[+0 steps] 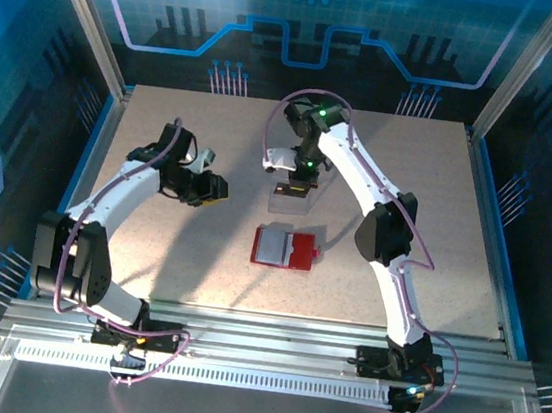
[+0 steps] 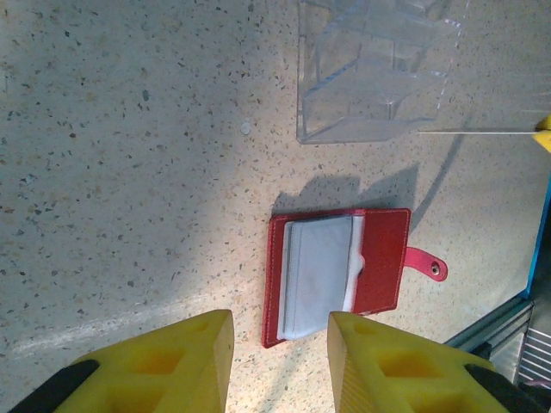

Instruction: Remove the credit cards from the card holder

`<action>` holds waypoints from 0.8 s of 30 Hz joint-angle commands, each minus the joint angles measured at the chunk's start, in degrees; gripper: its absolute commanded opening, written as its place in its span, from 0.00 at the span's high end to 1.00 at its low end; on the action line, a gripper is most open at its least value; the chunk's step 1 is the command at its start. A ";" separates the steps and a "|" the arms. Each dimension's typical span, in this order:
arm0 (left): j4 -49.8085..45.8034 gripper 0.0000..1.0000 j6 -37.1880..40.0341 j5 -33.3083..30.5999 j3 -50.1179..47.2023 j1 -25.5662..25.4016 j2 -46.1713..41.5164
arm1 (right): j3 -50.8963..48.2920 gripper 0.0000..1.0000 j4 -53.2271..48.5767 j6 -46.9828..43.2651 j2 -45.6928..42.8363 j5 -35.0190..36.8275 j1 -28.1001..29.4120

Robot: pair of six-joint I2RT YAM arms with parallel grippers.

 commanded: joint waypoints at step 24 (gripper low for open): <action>2.19 0.66 -3.28 0.21 -2.03 0.31 -2.11 | 3.28 1.00 0.41 -0.01 6.35 2.98 0.05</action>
